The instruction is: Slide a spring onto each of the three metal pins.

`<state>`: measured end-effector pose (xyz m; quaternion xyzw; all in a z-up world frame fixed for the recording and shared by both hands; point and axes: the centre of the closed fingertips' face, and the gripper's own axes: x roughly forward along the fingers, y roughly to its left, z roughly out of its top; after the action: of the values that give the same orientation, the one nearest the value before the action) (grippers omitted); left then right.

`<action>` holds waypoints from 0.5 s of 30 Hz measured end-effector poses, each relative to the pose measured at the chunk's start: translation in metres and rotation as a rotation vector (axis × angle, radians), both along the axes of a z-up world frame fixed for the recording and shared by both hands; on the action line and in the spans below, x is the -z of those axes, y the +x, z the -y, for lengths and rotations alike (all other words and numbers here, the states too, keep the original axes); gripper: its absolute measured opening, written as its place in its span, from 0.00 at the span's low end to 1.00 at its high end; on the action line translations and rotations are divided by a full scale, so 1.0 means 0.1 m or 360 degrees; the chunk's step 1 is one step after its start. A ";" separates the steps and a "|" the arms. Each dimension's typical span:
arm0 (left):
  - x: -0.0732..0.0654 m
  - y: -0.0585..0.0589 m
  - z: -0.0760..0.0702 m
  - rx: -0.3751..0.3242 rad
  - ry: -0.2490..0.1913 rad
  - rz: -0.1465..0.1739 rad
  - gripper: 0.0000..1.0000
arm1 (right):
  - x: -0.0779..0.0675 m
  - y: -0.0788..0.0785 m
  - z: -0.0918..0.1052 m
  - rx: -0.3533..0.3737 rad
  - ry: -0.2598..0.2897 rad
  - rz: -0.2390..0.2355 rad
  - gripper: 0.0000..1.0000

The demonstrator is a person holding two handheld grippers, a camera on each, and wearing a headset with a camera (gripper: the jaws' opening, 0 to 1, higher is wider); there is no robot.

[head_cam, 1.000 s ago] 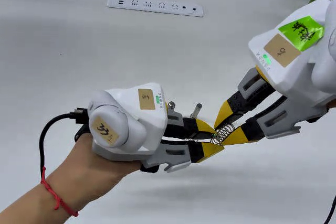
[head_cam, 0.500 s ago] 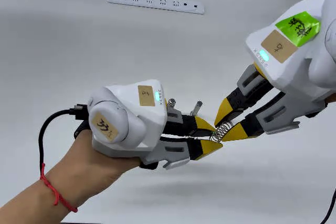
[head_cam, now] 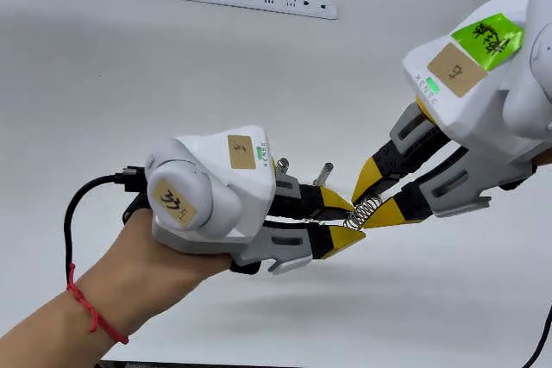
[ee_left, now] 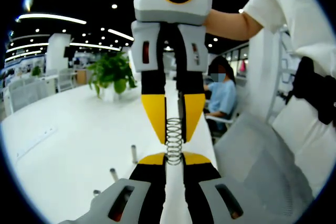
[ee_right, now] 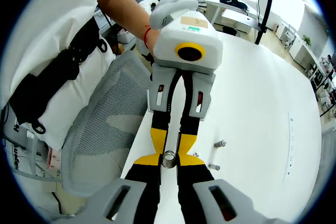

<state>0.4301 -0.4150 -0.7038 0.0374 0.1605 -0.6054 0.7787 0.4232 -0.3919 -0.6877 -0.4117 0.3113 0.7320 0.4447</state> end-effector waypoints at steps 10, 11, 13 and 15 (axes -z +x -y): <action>0.00 0.01 -0.05 -0.0033 -0.0004 -0.0007 0.16 | -0.01 -0.01 -0.02 0.0025 0.0004 -0.0012 0.12; 0.00 0.01 -0.06 -0.0038 -0.0003 -0.0006 0.17 | -0.01 -0.01 -0.02 0.0028 0.0006 -0.0011 0.12; 0.01 0.02 -0.09 -0.0048 -0.0001 -0.0006 0.17 | -0.02 0.00 -0.03 0.0040 0.0015 -0.0010 0.12; 0.02 0.02 -0.12 -0.0061 0.0005 -0.0006 0.19 | -0.03 0.00 -0.03 0.0046 0.0017 -0.0007 0.12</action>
<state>0.4322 -0.4035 -0.7053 0.0344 0.1635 -0.5901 0.7898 0.4233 -0.3885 -0.6848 -0.4032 0.3143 0.7280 0.4568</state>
